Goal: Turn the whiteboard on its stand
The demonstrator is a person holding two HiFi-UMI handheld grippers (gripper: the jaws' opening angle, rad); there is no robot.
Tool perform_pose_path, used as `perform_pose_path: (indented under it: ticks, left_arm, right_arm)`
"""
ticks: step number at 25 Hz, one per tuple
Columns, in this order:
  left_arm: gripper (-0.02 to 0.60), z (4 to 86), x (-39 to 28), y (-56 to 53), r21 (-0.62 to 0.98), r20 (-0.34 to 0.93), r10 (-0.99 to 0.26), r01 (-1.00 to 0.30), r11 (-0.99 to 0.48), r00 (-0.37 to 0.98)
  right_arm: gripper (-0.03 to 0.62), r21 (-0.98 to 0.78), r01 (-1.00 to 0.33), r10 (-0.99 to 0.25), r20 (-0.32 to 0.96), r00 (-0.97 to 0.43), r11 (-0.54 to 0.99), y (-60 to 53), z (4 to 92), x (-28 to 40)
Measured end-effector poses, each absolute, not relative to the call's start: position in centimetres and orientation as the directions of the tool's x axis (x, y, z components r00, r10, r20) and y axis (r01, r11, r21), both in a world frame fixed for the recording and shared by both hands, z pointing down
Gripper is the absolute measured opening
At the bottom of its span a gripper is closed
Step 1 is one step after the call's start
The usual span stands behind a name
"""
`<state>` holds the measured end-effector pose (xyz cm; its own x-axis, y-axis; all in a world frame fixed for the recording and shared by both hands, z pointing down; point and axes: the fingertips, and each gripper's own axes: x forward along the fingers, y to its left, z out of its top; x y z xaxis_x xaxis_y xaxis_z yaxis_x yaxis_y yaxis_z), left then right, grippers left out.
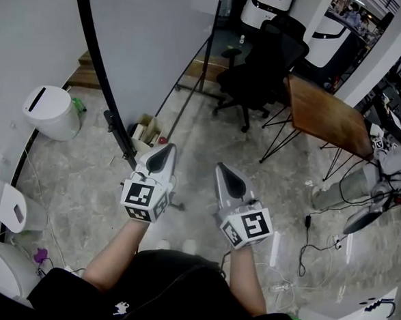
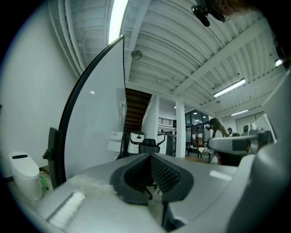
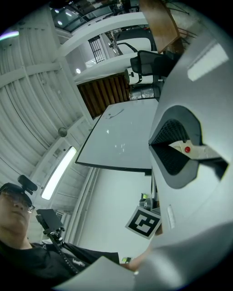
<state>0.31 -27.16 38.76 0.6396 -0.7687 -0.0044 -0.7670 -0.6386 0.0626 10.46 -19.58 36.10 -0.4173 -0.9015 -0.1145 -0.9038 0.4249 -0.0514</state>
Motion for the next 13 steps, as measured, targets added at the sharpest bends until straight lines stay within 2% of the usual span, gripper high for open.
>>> perform_pose_path:
  ticks: [13]
  left_arm:
    - [0.003,39.8,-1.3,-28.5,0.069,0.020,-0.796,-0.795,-0.602,0.605]
  right_arm:
    - [0.005,-0.045,-0.895,-0.893,-0.101,-0.438,0.444,-20.9,36.3,10.3]
